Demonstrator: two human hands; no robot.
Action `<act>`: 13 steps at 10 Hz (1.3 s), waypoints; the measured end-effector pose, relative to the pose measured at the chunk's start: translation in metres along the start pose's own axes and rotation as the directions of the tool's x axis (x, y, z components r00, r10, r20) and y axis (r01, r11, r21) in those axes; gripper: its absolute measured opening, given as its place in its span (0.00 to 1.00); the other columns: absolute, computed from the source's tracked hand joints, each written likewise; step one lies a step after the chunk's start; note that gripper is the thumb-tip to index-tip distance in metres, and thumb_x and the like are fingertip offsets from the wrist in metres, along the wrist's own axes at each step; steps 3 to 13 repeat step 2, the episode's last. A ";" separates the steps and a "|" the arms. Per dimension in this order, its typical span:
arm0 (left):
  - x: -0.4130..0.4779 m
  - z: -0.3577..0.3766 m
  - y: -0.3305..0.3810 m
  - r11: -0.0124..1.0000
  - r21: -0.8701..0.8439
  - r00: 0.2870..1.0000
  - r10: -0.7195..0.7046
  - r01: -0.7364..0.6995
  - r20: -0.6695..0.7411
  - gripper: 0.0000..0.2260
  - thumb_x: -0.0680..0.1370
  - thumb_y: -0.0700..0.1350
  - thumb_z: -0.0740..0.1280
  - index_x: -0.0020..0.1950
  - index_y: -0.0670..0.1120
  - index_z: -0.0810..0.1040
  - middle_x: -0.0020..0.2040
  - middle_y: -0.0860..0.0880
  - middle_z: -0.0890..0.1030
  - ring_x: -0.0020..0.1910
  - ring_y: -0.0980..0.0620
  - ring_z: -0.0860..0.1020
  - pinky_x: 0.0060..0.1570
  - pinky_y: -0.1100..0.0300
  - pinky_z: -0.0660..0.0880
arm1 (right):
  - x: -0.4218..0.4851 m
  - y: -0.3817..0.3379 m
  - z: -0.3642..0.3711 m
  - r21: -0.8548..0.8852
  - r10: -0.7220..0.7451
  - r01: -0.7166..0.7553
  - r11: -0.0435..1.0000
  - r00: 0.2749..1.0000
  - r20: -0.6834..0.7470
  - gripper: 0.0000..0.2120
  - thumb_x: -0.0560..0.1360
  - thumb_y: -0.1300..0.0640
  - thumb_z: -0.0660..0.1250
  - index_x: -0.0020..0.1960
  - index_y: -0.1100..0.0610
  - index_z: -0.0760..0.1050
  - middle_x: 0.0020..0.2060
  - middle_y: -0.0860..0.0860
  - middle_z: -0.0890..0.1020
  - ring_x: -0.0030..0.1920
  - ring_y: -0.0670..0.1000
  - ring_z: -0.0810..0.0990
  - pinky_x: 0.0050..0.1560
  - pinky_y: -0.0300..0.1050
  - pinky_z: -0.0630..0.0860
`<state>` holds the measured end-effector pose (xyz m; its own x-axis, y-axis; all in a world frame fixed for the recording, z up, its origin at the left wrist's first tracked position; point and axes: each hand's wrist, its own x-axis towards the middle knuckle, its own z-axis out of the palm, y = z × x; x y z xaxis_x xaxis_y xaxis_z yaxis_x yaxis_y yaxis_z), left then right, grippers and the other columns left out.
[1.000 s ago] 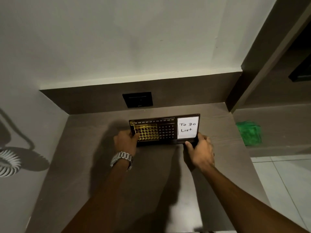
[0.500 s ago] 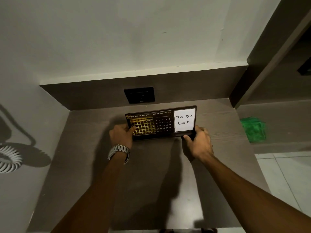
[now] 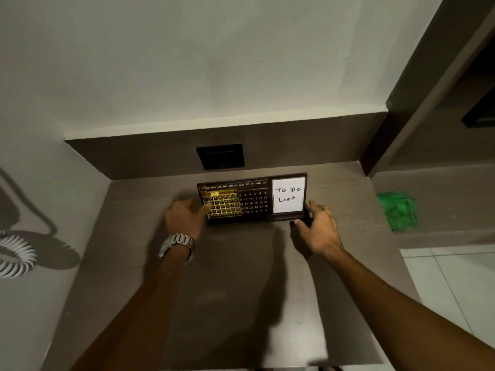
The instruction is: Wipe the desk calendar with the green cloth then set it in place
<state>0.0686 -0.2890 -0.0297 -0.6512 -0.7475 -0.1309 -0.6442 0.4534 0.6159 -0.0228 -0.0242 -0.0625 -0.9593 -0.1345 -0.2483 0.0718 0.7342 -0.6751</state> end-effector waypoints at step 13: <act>-0.009 -0.045 0.022 0.919 0.257 0.941 0.329 -0.299 -0.079 0.30 0.69 0.68 0.69 0.54 0.43 0.79 0.51 0.40 0.84 0.48 0.42 0.82 0.43 0.57 0.76 | -0.026 -0.022 -0.080 0.311 -0.126 0.191 0.931 0.968 -0.215 0.18 0.77 0.56 0.69 0.66 0.52 0.75 0.59 0.48 0.79 0.50 0.43 0.79 0.48 0.39 0.78</act>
